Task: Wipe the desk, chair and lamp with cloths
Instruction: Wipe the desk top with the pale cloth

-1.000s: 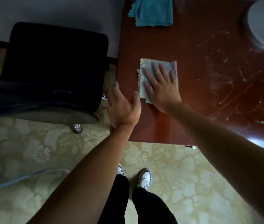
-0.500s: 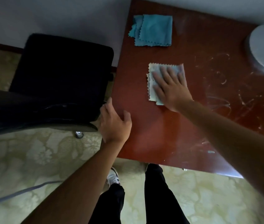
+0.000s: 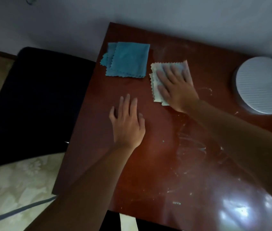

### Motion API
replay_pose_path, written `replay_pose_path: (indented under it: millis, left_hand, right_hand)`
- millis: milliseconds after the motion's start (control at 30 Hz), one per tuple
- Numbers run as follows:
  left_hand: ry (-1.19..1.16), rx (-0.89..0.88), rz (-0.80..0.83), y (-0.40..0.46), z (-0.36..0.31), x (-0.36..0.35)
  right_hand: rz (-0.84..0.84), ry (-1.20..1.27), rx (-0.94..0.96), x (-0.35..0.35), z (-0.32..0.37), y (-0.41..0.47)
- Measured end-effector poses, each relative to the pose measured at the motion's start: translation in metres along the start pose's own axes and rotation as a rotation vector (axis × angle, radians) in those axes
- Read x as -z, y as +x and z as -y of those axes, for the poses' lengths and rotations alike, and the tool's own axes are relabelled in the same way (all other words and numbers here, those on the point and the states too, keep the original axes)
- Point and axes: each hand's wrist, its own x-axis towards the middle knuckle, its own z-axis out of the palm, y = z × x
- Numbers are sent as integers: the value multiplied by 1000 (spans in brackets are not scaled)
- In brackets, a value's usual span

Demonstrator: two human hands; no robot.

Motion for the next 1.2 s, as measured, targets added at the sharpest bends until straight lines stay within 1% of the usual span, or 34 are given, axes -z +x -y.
replay_pose_path:
  millis: [100,167,200,233,333,400,500,533,600,667,733,800,867,900,967,1033,1100,1133,1200]
  left_hand:
    - [64,81,-14,8,-8,-13]
    - [98,80,-35,9,-7,-17]
    - [100,85,-35,9,-6,-16]
    - [100,87,-41,10,-7,-16]
    - [109,97,-24,9,-9,-16]
    - [112,97,-38,9,-8,-18]
    - [125,91,-46,8,-7,-19]
    - [127,91,-52,9,-7,-19]
    - [132,96,-48,9,-8,-18]
    - [133,96,-47,10,-9,-18]
    - [132,91,-56,10,-9,-19]
    - [132,87,-75,11,-6,-21]
    - [128,80,-92,9,-5,-22]
    - [129,79,-93,8,-6,-22]
    - [132,81,-83,9,-7,-21]
    - [129,80,-84,9,-7,-20]
    - [127,86,-77,9,-8,-20]
    - [127,89,-77,9,-7,-20]
    - [130,87,-83,9,-6,-22]
  right_hand:
    - [-39,-45,137,-15,8,-15]
    - [-32,-17,273,-20,6,-27]
    - [-26,-4,312,-18,-2,-20]
    - [-33,2,293,-12,-12,-4]
    - [-67,40,97,4,-40,57]
    - [-65,37,47,8,-45,77]
    - [-82,37,83,1,-27,44]
    - [-87,40,121,-3,-20,24]
    - [-43,53,205,-6,-17,-1]
    - [-3,21,235,1,-36,18]
    - [-26,0,138,9,-58,64]
    - [-49,42,-1,17,-70,104]
    - [-97,36,-50,15,-63,111]
    - [-119,21,-26,10,-56,102]
    - [-122,-7,98,-3,-35,57]
    - [-102,-25,218,-16,-18,10]
    - [-46,-46,297,-15,-25,2]
    - [-36,-54,298,-10,-35,15]
    - [-39,-40,184,1,-57,54]
